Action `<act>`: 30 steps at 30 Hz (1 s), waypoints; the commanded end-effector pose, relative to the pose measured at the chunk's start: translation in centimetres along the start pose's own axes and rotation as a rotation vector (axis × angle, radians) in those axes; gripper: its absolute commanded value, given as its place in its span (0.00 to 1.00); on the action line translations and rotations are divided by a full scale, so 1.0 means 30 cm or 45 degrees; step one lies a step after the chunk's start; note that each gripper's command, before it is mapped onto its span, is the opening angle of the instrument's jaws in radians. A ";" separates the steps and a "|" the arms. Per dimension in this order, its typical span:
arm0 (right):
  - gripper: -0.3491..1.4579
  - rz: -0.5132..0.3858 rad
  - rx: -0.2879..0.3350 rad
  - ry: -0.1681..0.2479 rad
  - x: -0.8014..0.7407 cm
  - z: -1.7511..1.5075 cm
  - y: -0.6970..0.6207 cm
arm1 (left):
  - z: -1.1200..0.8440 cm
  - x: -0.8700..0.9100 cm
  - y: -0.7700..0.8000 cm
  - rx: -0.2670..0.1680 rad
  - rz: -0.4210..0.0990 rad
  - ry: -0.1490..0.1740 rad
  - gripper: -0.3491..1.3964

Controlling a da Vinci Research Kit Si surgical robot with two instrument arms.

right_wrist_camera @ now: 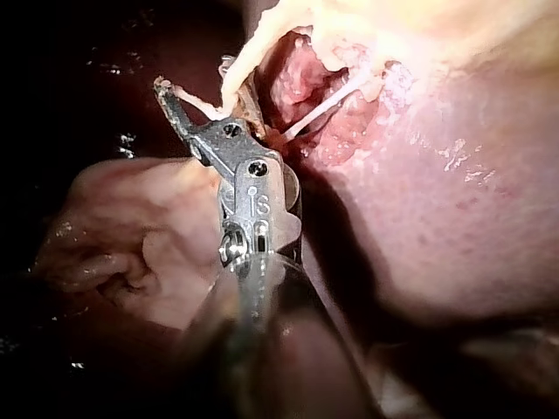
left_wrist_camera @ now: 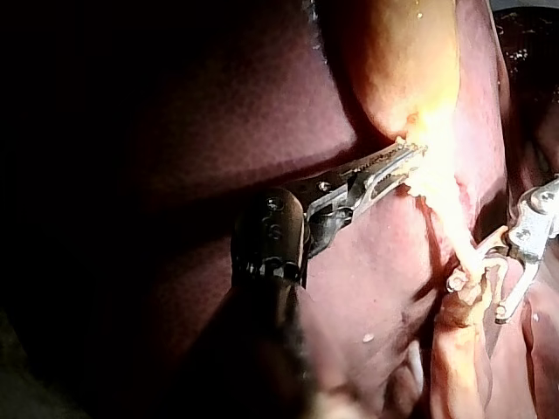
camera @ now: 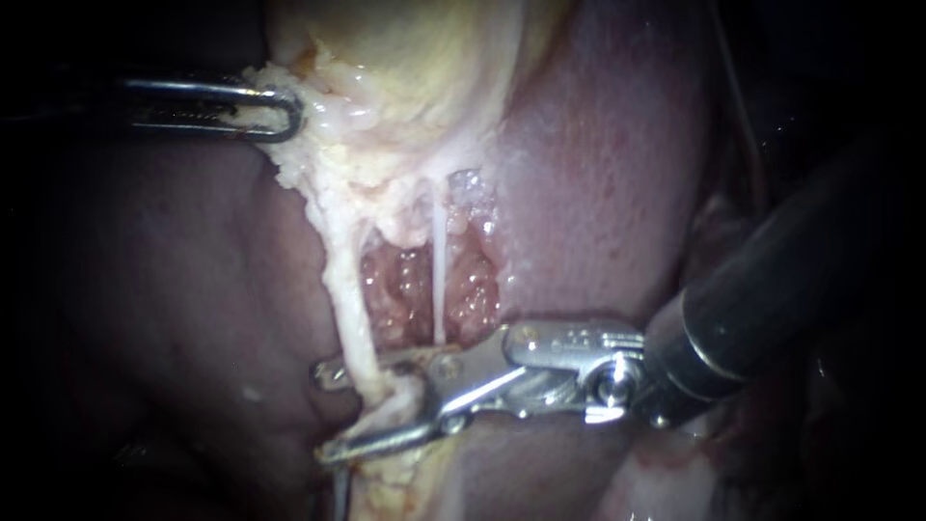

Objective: Clipping first clip left tube

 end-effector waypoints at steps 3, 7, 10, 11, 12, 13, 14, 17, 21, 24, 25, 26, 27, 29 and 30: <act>0.41 0.007 0.023 -0.006 0.0009 0.000 -0.0001 | -0.0001 0.0001 0.0000 0.000 0.000 0.000 0.00; 0.34 0.041 0.013 0.000 0.0029 -0.001 0.0006 | -0.0001 0.0001 0.0000 0.000 0.000 0.000 0.00; 0.22 0.060 0.001 0.006 0.0042 -0.003 0.0010 | -0.0001 0.0001 0.0000 0.000 0.000 0.000 0.00; 0.20 0.061 0.001 0.007 0.0046 -0.003 0.0011 | -0.0001 0.0001 0.0000 0.000 0.000 0.000 0.00; 0.18 0.061 0.002 0.007 0.0047 -0.003 0.0011 | -0.0001 0.0001 0.0000 0.000 0.000 0.000 0.00; 0.14 0.061 0.002 0.007 0.0046 -0.003 0.0012 | -0.0001 0.0001 0.0000 0.000 0.000 0.000 0.00; 0.10 0.061 0.002 0.007 0.0045 -0.003 0.0013 | -0.0001 0.0001 0.0000 0.000 0.000 0.000 0.00; 0.00 0.090 0.003 0.006 0.0038 -0.004 0.0015 | -0.0001 0.0001 0.0000 0.000 0.000 0.000 0.00; 0.00 0.118 0.002 0.001 0.0023 -0.005 0.0025 | -0.0001 0.0001 -0.0001 0.000 0.000 0.000 0.00; 0.00 0.119 -0.005 -0.028 0.0019 -0.006 0.0025 | -0.0001 0.0001 -0.0001 0.000 0.000 0.000 0.00; 0.00 0.118 -0.005 -0.028 0.0018 -0.006 0.0025 | -0.0001 0.0001 -0.0001 0.000 0.000 0.000 0.00; 0.00 0.118 -0.005 -0.028 0.0017 -0.006 0.0025 | -0.0001 0.0001 -0.0001 0.000 0.000 0.000 0.00; 0.00 0.118 -0.005 -0.029 0.0017 -0.006 0.0025 | -0.0001 0.0001 -0.0001 0.000 0.000 0.000 0.00; 0.00 0.118 -0.005 -0.029 0.0016 -0.006 0.0026 | 0.0000 0.0001 -0.0002 0.000 0.000 0.000 0.00; 0.00 0.118 -0.005 -0.029 0.0016 -0.006 0.0027 | 0.0000 0.0001 -0.0002 0.000 0.000 0.000 0.00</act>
